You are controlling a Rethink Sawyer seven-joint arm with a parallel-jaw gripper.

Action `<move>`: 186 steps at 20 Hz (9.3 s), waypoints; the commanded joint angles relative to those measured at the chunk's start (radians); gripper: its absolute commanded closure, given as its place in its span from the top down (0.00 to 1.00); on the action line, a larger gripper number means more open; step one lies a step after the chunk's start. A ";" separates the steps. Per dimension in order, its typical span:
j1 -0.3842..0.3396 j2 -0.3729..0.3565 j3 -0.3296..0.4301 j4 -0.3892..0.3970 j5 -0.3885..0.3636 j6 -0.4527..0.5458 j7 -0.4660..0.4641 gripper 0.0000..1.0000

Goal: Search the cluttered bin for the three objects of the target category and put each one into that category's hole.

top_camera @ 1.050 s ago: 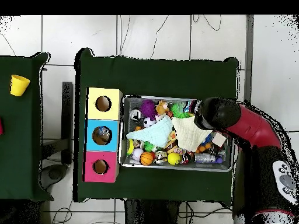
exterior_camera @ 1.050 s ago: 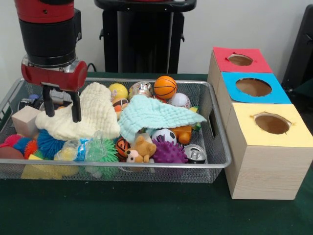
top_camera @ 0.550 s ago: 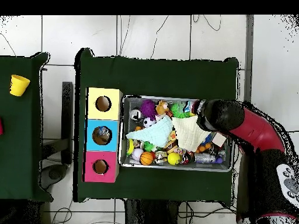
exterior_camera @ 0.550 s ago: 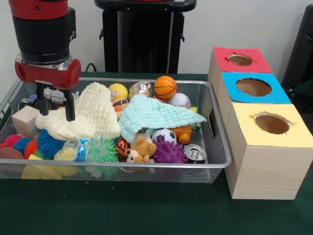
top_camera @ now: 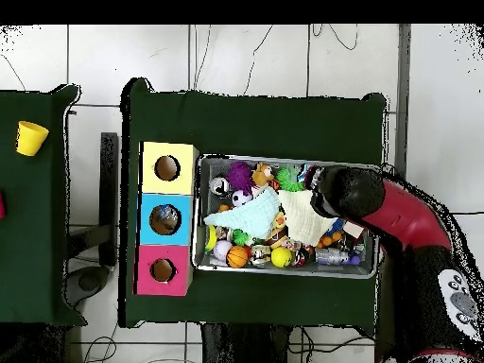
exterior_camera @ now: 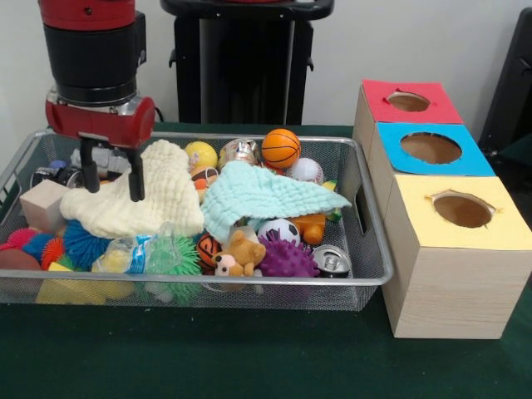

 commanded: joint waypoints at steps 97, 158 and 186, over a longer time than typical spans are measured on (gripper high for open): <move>0.038 0.064 0.030 0.031 -0.105 -0.258 0.059 0.00; 0.005 0.054 0.078 0.220 -0.140 -0.356 0.080 1.00; 0.019 -0.106 0.114 0.306 -0.136 -0.356 0.122 1.00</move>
